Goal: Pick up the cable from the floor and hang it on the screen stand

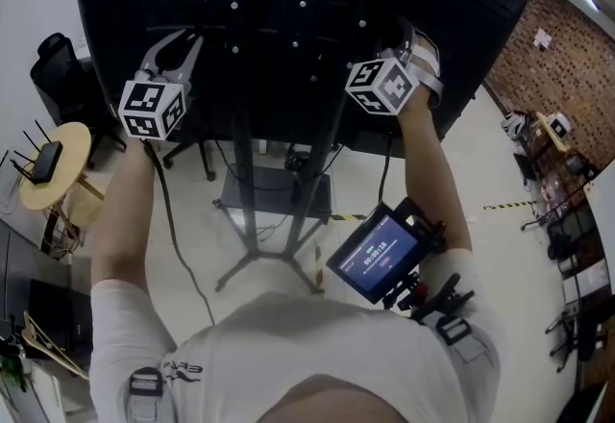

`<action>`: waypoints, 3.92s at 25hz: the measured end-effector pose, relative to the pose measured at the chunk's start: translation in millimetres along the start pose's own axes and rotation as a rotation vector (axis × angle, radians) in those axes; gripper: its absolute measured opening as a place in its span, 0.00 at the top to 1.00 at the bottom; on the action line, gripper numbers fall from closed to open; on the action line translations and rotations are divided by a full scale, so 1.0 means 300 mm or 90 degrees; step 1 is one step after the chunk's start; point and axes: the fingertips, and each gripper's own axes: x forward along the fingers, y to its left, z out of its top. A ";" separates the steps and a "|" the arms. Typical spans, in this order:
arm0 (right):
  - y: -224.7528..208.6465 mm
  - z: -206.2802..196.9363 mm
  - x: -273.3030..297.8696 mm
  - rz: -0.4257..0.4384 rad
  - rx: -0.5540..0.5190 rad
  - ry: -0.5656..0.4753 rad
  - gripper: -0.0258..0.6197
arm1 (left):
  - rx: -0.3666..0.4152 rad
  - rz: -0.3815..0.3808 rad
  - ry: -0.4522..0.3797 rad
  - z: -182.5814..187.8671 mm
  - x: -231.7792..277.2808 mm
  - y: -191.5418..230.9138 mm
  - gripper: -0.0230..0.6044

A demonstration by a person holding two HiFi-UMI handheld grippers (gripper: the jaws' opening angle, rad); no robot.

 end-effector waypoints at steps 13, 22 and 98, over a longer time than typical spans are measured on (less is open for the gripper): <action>0.069 0.022 -0.022 0.021 0.046 -0.028 0.82 | -0.015 -0.007 -0.001 -0.035 -0.030 -0.007 0.83; 0.126 0.013 -0.058 0.044 0.110 -0.075 0.82 | -0.062 0.060 0.022 -0.115 -0.104 0.027 0.83; 0.720 -0.434 -1.401 0.596 0.698 -0.069 0.94 | -0.180 0.285 0.279 -0.321 -1.054 -1.257 0.96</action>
